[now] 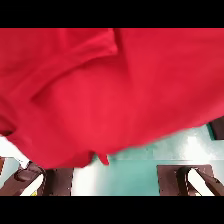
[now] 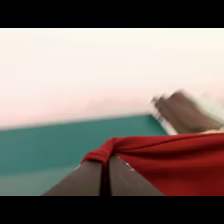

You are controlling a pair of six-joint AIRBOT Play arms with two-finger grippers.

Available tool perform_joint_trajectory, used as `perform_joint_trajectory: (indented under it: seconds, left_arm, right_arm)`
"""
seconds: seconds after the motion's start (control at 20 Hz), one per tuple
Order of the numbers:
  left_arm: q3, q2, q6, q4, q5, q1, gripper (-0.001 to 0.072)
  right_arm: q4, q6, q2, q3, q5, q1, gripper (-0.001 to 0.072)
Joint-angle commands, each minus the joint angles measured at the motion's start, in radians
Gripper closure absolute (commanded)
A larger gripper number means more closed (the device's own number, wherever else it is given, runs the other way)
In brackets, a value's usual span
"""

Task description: Fold the shirts.

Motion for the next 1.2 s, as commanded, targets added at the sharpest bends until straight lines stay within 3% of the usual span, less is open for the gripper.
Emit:
perform_joint_trajectory:
  seconds: [0.0, 0.2, 0.35, 0.7, 0.9, 1.0, 1.15]
  left_arm:
    - [-0.156, -0.105, -0.022, 0.095, -0.099, 0.001, 0.0686]
    - [-0.365, -0.324, -0.022, 0.066, -0.054, 0.001, 0.0686]
    - [-0.403, -0.523, -0.011, 0.051, 0.040, 0.017, 0.0686]
    - [-0.389, -0.772, 0.174, -0.246, 0.274, 0.143, 0.0686]
    - [-0.389, -0.772, 0.198, -0.276, 0.158, 0.180, 0.0685]
    - [-0.412, -0.772, 0.255, -0.273, 0.072, 0.177, 0.0685]
    - [-0.503, -0.772, 0.276, -0.278, 0.077, 0.169, 0.0685]
  right_arm:
    - [-0.011, 0.028, -0.101, -0.151, 0.114, 0.042, 0.0698]
    - [-0.140, 0.054, -0.323, -0.340, 0.148, 0.180, 0.0697]
    - [-0.142, 0.053, -0.519, -0.400, 0.114, 0.223, 0.0697]
    - [-0.053, 0.023, -0.825, -0.174, -0.078, 0.237, 0.0698]
    - [-0.048, 0.006, -0.845, -0.101, -0.048, 0.237, 0.0697]
    - [-0.056, 0.005, -0.805, -0.187, -0.048, 0.237, 0.0697]
    - [-0.054, 0.005, -0.739, -0.377, -0.126, 0.237, 0.0697]
